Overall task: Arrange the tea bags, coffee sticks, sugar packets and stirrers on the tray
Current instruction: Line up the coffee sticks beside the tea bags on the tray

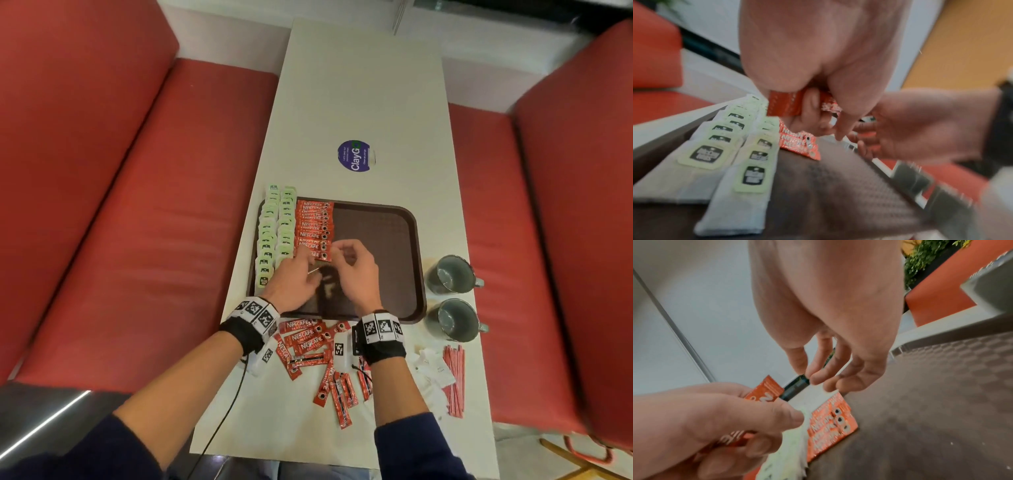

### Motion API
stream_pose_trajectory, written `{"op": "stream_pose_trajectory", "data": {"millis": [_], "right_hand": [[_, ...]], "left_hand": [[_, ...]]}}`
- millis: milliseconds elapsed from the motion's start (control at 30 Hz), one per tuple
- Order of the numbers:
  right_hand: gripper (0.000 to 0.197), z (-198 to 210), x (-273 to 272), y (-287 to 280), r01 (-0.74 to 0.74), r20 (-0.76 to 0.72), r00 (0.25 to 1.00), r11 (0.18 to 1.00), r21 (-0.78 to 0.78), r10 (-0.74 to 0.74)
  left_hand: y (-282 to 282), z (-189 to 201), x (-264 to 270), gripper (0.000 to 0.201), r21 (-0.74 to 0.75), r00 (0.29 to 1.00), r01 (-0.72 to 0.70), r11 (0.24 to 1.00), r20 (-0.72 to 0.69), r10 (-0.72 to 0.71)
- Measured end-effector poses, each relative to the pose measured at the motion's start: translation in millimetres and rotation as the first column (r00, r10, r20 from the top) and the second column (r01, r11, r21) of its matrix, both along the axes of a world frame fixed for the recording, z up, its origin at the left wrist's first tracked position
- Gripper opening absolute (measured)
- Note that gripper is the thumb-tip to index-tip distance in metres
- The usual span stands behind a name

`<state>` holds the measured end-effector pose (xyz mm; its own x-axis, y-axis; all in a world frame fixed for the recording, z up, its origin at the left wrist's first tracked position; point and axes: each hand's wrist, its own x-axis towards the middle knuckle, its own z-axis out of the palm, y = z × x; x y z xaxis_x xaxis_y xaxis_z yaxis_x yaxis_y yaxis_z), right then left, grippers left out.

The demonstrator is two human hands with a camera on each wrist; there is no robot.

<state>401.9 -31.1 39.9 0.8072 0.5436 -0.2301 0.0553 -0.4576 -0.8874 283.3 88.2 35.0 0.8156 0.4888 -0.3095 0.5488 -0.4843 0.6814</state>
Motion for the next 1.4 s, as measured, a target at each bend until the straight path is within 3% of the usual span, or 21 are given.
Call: {"op": "stream_pose_trajectory", "data": {"millis": [133, 267, 467, 567, 633, 833, 1000, 1100, 1167, 1233, 1267, 1400], "right_hand": [[0.018, 39.6, -34.7, -29.3, -0.203, -0.1, 0.972, 0.974, 0.099, 0.213], [0.028, 86.6, -64.7, -56.6, -0.311, -0.122, 0.935, 0.935, 0.17, 0.333], [0.014, 118.1, -97.2, -78.0, -0.421, -0.001, 0.906, 0.9, 0.113, 0.424], [0.015, 127.2, -106.9, -86.0, -0.353, 0.028, 0.935, 0.927, 0.128, 0.352], [0.014, 130.8, -110.5, -90.9, -0.263, 0.035, 0.965, 0.952, 0.155, 0.261], [0.008, 143.7, -116.8, -101.5, -0.2, 0.009, 0.979, 0.957, 0.211, 0.202], [0.012, 146.2, -124.0, -106.1, -0.057, -0.009, 0.998, 0.947, 0.315, 0.063], [0.015, 146.4, -125.9, -109.5, 0.012, -0.104, 0.994, 0.92, 0.392, 0.031], [0.016, 148.7, -126.5, -111.2, 0.032, -0.123, 0.992, 0.915, 0.402, 0.019], [0.017, 152.0, -126.5, -112.2, -0.007, -0.062, 0.998, 0.931, 0.366, 0.032], [0.017, 153.7, -126.3, -112.3, -0.047, -0.003, 0.999, 0.944, 0.328, 0.051], [0.017, 161.9, -129.8, -108.3, -0.142, 0.162, 0.981, 0.961, 0.237, 0.105]], "left_hand": [[-13.1, 37.4, -27.0, 0.046, -0.377, 0.999, 0.001, 0.926, 0.05, 0.019], [-26.5, 62.6, -63.6, 0.053, -0.635, 0.998, 0.001, 0.772, 0.051, 0.04], [-53.3, 101.9, -99.0, 0.054, -0.785, 0.995, 0.065, 0.617, 0.1, 0.022], [-58.6, 120.4, -117.7, 0.042, -0.827, 0.982, 0.101, 0.553, 0.173, 0.08], [-59.6, 129.5, -130.3, 0.029, -0.815, 0.977, 0.086, 0.574, 0.182, 0.112], [-65.4, 132.7, -152.1, 0.035, -0.635, 0.966, 0.155, 0.756, 0.259, 0.019], [-73.7, 132.9, -162.9, 0.029, -0.599, 0.945, 0.104, 0.794, 0.307, 0.108], [-81.1, 131.3, -167.3, 0.034, -0.658, 0.899, -0.005, 0.753, 0.328, 0.292], [-84.6, 133.6, -167.6, 0.027, -0.758, 0.839, -0.06, 0.65, 0.314, 0.444], [-86.0, 138.6, -167.4, 0.024, -0.818, 0.802, -0.079, 0.57, 0.288, 0.523], [-85.9, 141.3, -166.8, 0.025, -0.818, 0.804, -0.078, 0.57, 0.286, 0.521], [-86.4, 148.9, -166.3, 0.027, -0.648, 0.87, -0.04, 0.76, 0.352, 0.346]]}}
